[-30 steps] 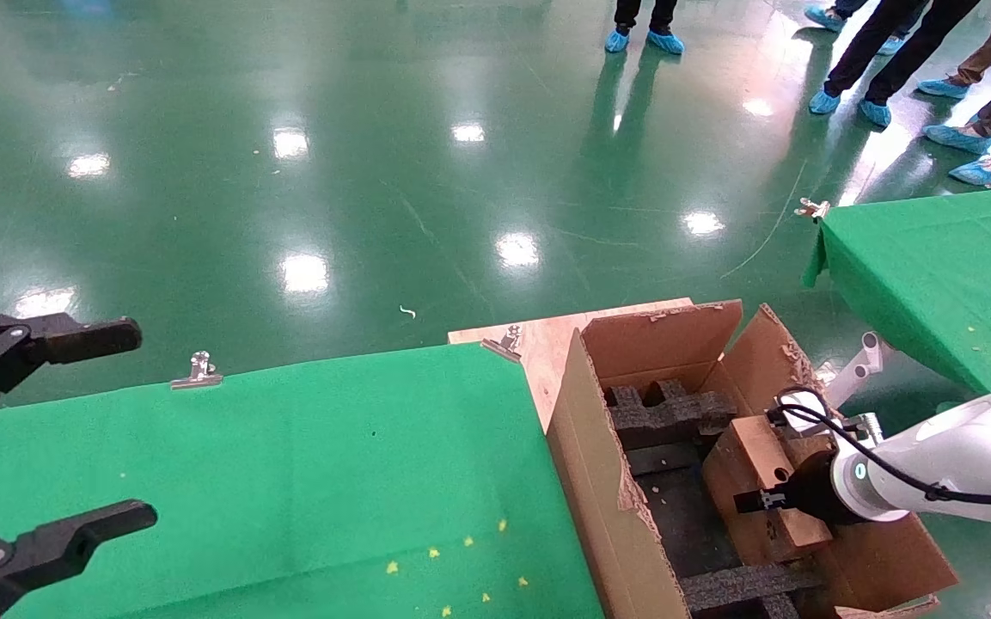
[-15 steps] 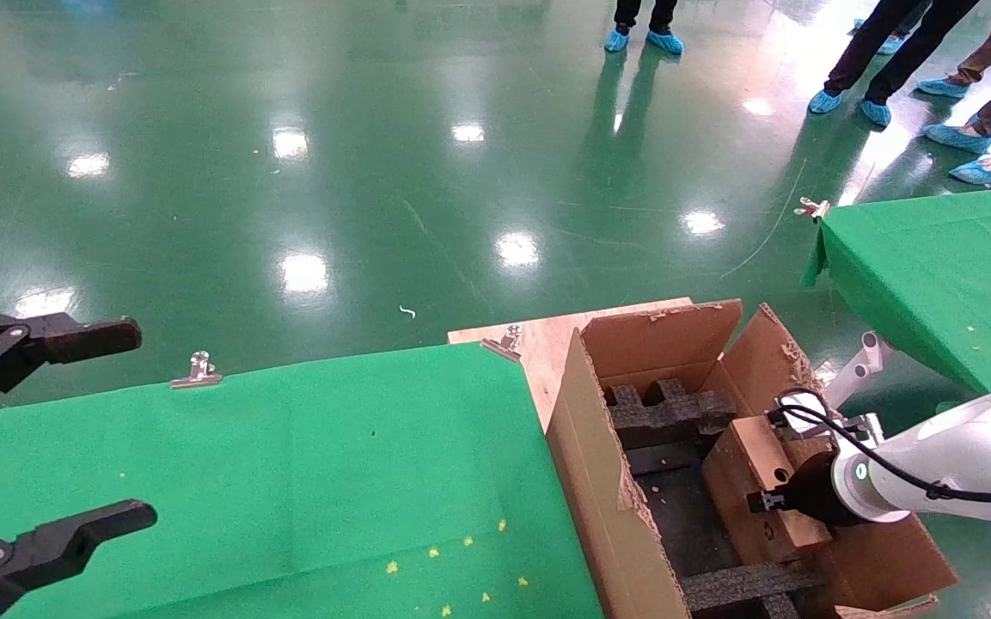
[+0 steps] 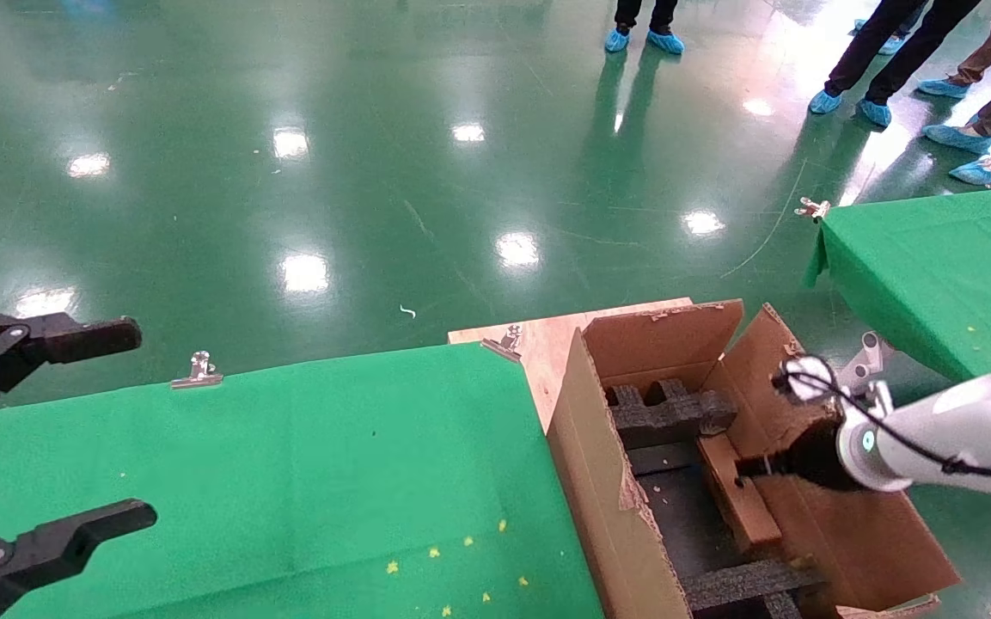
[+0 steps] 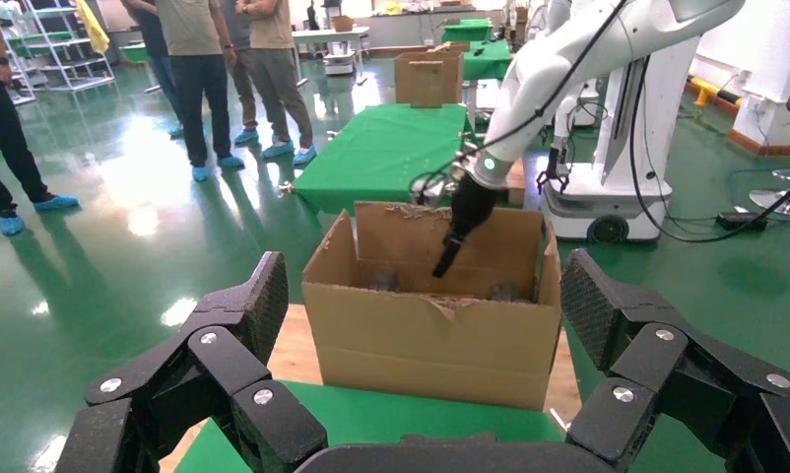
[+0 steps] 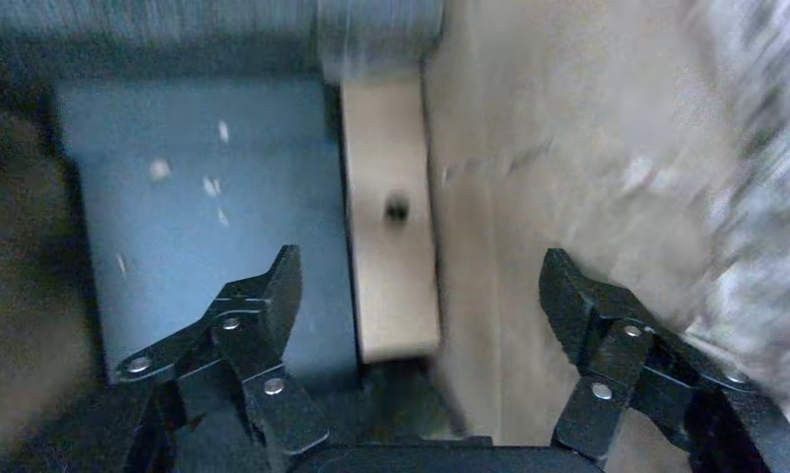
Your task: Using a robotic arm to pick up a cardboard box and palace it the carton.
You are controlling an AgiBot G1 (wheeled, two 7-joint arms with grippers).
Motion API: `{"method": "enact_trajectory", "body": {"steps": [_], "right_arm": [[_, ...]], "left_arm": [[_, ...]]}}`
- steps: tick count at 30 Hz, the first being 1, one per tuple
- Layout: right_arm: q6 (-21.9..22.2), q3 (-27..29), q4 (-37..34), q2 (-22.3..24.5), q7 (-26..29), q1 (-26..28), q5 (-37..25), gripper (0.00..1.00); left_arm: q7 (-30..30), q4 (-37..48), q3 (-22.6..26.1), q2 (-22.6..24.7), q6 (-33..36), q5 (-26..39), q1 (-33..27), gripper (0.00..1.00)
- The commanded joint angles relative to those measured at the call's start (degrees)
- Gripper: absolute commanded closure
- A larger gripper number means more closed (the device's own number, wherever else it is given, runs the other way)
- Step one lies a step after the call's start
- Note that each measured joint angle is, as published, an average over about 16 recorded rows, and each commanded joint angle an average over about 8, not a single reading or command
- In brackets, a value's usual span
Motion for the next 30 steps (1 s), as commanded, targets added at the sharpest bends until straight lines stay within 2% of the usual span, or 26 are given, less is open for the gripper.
{"method": "enact_trajectory", "body": {"steps": [1,10,18,24,30], "right_arm": [[0.31,0.39,0.1,0.22,0.2,0.7,-0.25,0.0],[0.91,4.46,4.28,2.2,-0.96,7.83,1.8,0.0],[-0.75,8.86,11.03,4.7,-6.24,13.88,11.36,0.0],[-1.53,11.3,13.65,5.66,-10.71,16.29,18.05,0.0],[-1.86,11.75,13.78,5.71,-11.14,16.4,19.05,0.0]], "left_arm": [[0.0,0.0,0.0,0.0,0.0,0.0,0.0,0.0],[0.0,0.0,0.0,0.0,0.0,0.0,0.0,0.0],[0.0,0.0,0.0,0.0,0.0,0.0,0.0,0.0],[0.01,0.01,0.0,-0.01,-0.01,-0.02,0.01,0.0],[0.01,0.01,0.0,-0.02,-0.02,-0.03,0.01,0.0]]}}
